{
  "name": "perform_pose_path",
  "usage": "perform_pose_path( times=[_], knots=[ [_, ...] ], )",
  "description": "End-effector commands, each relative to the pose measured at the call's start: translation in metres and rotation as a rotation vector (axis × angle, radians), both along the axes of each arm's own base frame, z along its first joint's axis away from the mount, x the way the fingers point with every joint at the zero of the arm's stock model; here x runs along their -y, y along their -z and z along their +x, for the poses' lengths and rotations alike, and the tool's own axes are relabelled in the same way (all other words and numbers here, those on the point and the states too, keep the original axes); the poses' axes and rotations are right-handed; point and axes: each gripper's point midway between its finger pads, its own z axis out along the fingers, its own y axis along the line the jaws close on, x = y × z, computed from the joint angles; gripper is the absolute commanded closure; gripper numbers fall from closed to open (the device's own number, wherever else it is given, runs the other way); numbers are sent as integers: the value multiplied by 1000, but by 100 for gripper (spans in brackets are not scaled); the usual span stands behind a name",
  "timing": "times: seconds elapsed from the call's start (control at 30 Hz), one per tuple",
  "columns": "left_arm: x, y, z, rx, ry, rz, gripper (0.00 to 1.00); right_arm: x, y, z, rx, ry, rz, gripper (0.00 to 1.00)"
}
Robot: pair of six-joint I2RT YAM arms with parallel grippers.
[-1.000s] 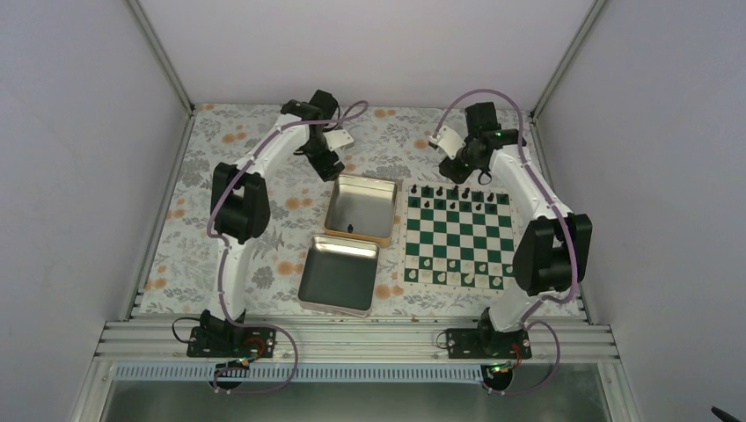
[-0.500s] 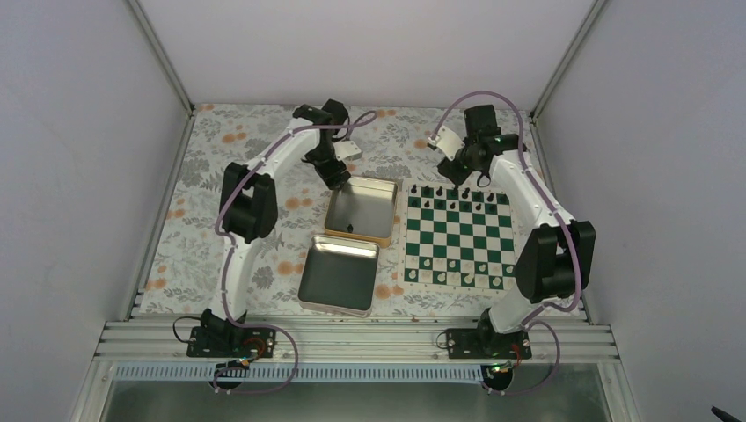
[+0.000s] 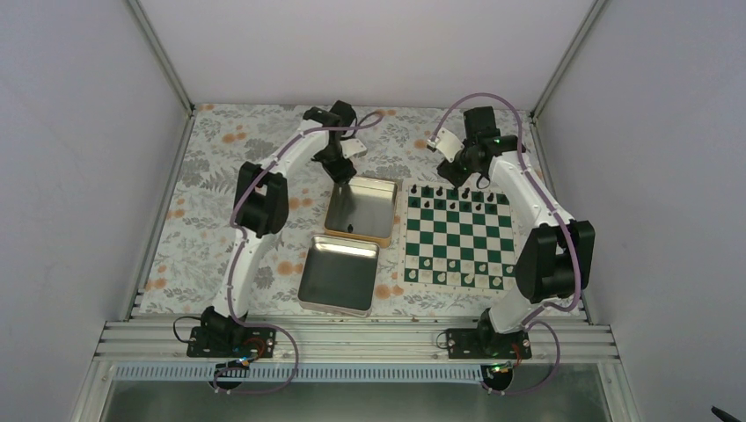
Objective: Set up the chess pieces on the board
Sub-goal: Adjust the storage box at the center of the board.
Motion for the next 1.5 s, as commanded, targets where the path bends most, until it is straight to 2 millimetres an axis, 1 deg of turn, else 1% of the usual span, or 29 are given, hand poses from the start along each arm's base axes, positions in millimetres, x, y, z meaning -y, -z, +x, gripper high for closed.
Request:
perform_pose_path(
  times=[0.0, 0.07, 0.13, 0.23, 0.47, 0.63, 0.73, 0.8, 0.83, 0.93, 1.07, 1.2, 1.3, 1.37, 1.4, 1.47],
  knots=[
    [3, -9, 27, 104, -35, 18, 16, -8, -13, -2, 40, -9, 21, 53],
    [2, -7, 34, 122, -38, 34, 16, -8, -12, -3, 38, -11, 21, 53],
    [-1, -3, 40, 133, -42, 56, 16, -8, -12, -2, 38, -8, 19, 53],
    [-7, -2, 47, 154, -52, 76, 16, -9, -13, -2, 40, -10, 20, 53],
    [-21, -12, 74, 266, -73, 121, 16, -10, -11, -3, 36, -15, 20, 53],
    [-38, -20, 91, 333, -97, 163, 16, -10, -11, -3, 37, -15, 21, 52],
    [-60, -27, 99, 350, -106, 202, 15, -9, -9, -3, 32, -16, 20, 52],
    [-70, -30, 94, 306, -88, 198, 16, -10, -8, -4, 28, -20, 19, 52],
    [-70, -34, 91, 288, -71, 181, 16, -10, -8, -4, 28, -21, 19, 52],
    [-72, -37, 79, 239, -37, 168, 18, -10, -7, -5, 24, -23, 19, 52],
    [-69, -32, 76, 222, -18, 155, 20, -11, -5, -6, 19, -25, 17, 52],
    [-67, -17, 73, 182, -11, 156, 28, -10, -6, -6, 21, -23, 13, 52],
    [-67, -12, 73, 174, -12, 157, 47, -10, -7, -7, 24, -25, 16, 52],
    [-66, -15, 77, 188, -10, 149, 58, -11, -8, -7, 24, -27, 18, 52],
    [-65, -16, 78, 194, -6, 145, 61, -11, -7, -7, 24, -28, 18, 52],
    [-64, -16, 80, 207, 6, 148, 63, -11, -7, -7, 23, -26, 17, 51]
  ],
)
